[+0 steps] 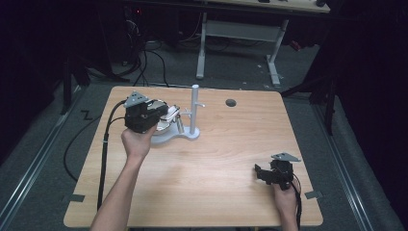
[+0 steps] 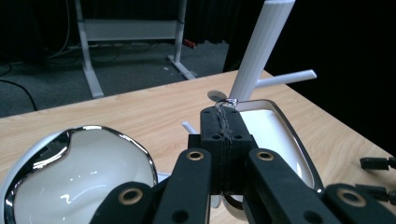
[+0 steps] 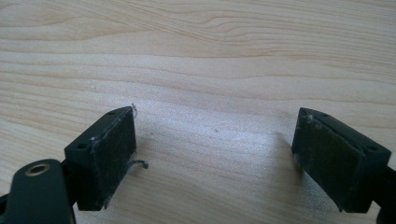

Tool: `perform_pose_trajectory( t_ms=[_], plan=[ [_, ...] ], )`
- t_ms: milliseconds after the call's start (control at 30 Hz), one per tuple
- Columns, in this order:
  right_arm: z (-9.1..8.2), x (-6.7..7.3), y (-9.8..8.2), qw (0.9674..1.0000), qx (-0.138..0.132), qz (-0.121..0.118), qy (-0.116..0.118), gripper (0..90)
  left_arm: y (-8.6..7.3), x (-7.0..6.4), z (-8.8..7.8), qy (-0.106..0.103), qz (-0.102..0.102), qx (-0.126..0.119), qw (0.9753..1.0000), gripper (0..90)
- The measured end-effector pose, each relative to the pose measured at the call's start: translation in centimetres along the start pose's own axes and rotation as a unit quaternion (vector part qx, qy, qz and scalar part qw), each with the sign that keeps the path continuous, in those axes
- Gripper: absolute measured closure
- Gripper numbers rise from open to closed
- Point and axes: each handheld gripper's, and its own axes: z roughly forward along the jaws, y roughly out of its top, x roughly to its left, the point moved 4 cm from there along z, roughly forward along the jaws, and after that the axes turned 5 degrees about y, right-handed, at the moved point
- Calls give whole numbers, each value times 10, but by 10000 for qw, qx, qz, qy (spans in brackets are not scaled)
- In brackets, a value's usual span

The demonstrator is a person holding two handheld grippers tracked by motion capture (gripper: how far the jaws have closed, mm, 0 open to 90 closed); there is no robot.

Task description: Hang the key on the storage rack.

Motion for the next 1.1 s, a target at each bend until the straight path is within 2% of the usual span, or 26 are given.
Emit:
perform_pose_trajectory(
  t_ms=[133, 233, 300, 400, 433, 567, 933, 1100],
  plan=[
    [0, 0, 0, 10000, -3, 4, -4, 140, 0, 2, 1, 79, -42, -40, 10000, 898],
    [0, 0, 0, 10000, -3, 4, -5, 139, 1, 3, 4, 5, -11, -124, 9999, 898],
    [0, 0, 0, 10000, -3, 4, -6, 139, 2, 3, 4, 66, -63, -129, 9999, 898],
    [0, 0, 0, 10000, -7, -6, -8, 139, 2, 4, 6, 11, -95, -183, 9998, 898],
    [0, 0, 0, 10000, -7, -6, -8, 139, 1, 4, 6, 81, -146, -111, 9998, 898],
    [0, 0, 0, 10000, -5, 7, -10, 139, 1, 1, 8, 6, -170, -126, 9998, 898],
    [0, 0, 0, 10000, -7, 0, -5, 140, 4, -11, 11, -125, -38, -170, 9998, 898],
    [0, 0, 0, 10000, -6, 11, -8, 140, 3, -11, 14, -61, -69, -137, 9999, 898]
  ],
)
